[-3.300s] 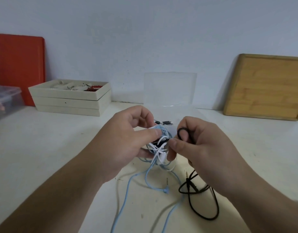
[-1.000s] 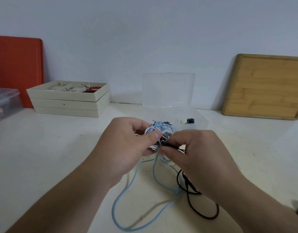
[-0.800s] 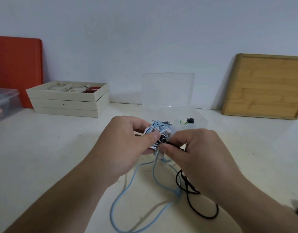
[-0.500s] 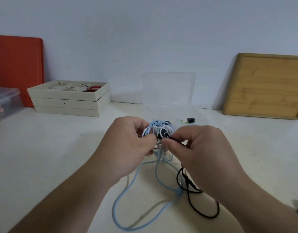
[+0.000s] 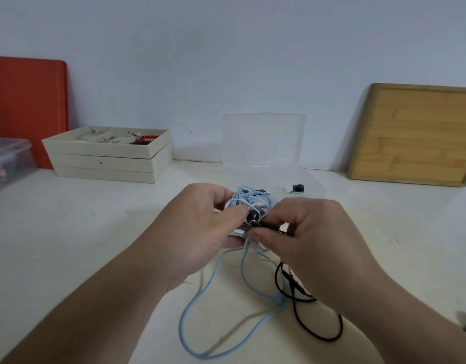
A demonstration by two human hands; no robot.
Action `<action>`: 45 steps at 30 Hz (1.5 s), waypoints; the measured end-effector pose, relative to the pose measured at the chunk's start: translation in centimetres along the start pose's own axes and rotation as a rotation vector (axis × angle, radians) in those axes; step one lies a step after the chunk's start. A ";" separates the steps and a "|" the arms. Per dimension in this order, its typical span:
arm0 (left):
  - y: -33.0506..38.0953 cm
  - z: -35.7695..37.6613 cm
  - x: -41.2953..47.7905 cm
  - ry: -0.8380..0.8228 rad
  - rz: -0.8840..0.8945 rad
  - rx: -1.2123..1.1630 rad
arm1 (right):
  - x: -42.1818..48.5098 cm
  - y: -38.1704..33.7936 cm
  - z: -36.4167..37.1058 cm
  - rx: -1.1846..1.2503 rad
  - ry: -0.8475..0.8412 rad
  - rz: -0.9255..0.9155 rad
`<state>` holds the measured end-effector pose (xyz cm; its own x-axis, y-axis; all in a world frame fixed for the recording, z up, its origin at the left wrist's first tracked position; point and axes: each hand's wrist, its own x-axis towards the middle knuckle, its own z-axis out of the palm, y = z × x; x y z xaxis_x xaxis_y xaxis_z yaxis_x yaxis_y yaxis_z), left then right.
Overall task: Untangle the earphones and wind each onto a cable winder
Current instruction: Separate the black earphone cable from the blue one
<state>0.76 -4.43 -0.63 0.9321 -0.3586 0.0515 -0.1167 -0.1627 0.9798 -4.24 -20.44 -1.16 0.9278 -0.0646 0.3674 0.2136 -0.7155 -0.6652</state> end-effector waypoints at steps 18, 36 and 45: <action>0.0 -0.5 0.8 0.200 -0.086 -0.225 | 0.4 0.0 -0.8 0.418 -0.053 0.105; -0.3 -0.8 0.8 0.299 -0.097 -0.217 | 0.8 0.6 -2.0 0.436 -0.022 0.180; 0.2 -1.0 0.6 0.230 -0.189 -0.586 | 0.5 0.3 -1.2 -0.044 -0.193 0.198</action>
<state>1.60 -3.72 -0.23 0.9753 -0.1568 -0.1552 0.2016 0.3476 0.9157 -4.10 -21.50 -0.46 0.9921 -0.0760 0.0998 0.0124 -0.7318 -0.6814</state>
